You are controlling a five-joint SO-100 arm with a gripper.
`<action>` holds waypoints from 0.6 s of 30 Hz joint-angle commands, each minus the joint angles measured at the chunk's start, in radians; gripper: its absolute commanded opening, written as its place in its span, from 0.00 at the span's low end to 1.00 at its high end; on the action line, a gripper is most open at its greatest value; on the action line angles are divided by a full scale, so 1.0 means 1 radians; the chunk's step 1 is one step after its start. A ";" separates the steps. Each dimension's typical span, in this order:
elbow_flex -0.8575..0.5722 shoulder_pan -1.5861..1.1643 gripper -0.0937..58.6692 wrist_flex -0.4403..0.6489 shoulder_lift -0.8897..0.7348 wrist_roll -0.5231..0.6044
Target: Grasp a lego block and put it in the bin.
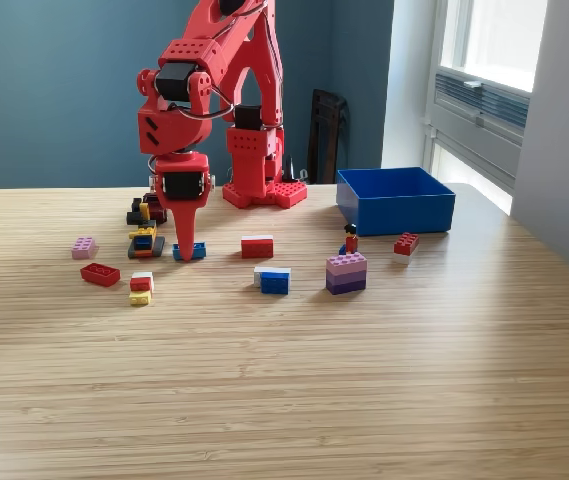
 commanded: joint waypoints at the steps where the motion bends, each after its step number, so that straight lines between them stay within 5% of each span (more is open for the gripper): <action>1: -0.074 -0.017 0.00 0.041 0.057 0.041; 18: -0.764 -0.295 0.00 0.756 0.054 0.377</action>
